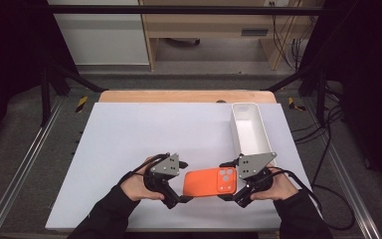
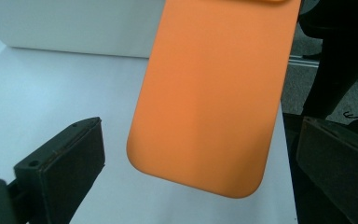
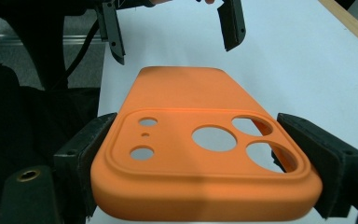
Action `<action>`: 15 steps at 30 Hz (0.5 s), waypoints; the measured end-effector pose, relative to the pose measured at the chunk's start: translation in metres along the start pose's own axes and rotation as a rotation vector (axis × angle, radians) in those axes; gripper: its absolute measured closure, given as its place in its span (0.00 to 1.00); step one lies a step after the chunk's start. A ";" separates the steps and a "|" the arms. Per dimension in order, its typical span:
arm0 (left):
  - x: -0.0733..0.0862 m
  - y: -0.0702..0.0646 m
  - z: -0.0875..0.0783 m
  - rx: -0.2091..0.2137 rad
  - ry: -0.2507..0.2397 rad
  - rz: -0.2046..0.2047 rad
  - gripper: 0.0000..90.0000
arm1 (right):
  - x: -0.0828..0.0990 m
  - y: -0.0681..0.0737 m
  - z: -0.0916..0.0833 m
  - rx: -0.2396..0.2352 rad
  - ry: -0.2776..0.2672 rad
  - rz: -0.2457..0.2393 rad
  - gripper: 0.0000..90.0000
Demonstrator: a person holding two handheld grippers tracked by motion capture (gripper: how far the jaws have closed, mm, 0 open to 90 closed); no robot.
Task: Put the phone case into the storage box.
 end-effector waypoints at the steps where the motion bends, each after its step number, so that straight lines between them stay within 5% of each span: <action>1: 0.000 0.000 0.000 0.000 0.003 -0.001 0.00 | -0.001 0.000 0.000 -0.004 0.008 0.000 0.18; 15: 0.005 -0.003 0.001 -0.010 0.040 0.011 0.00 | -0.016 -0.002 -0.002 -0.030 0.118 -0.047 0.18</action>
Point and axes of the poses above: each handheld gripper's, and its own axes: z roughly forward along the jaws, x roughly out of its underside, y roughly to its left, the point moved 6 cm from there along z, roughly forward along the jaws, and after that the axes turned 4 degrees about y, right-handed, at the moved point
